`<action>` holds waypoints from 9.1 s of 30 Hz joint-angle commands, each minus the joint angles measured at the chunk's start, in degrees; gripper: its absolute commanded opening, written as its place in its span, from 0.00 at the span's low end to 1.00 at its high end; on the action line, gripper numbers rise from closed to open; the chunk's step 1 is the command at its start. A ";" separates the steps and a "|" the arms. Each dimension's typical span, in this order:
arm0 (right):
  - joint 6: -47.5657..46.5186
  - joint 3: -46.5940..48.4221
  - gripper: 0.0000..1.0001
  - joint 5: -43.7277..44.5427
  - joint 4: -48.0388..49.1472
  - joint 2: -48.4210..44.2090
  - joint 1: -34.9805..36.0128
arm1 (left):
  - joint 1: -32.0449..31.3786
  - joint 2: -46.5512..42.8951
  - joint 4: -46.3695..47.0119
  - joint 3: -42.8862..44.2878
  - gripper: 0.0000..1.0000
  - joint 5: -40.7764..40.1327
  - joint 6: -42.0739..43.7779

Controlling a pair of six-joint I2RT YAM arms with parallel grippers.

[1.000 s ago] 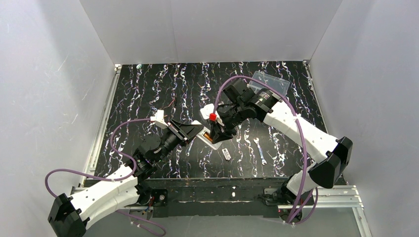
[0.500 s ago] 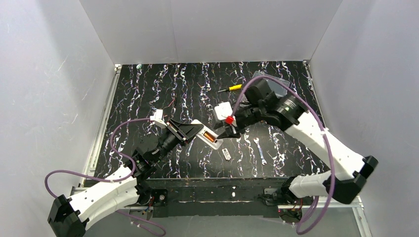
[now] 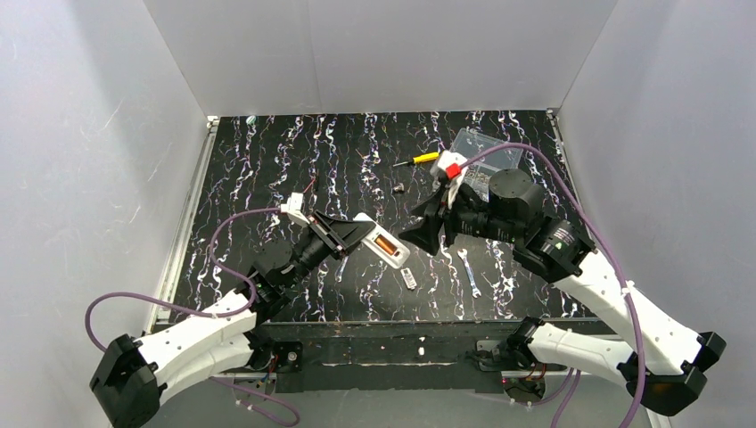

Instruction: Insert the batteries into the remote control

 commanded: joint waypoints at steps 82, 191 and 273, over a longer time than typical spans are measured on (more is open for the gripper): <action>52.78 -13.93 0.48 3.99 10.01 -0.91 0.04 | -0.15 4.38 10.72 8.16 0.00 7.50 2.44; 16.41 5.94 0.55 23.79 -12.71 11.54 11.08 | -0.17 3.60 1.11 8.34 0.00 5.14 0.76; 8.93 -0.41 0.61 17.51 -7.89 15.56 15.63 | -0.16 -5.31 -17.18 6.22 0.00 -2.80 -0.02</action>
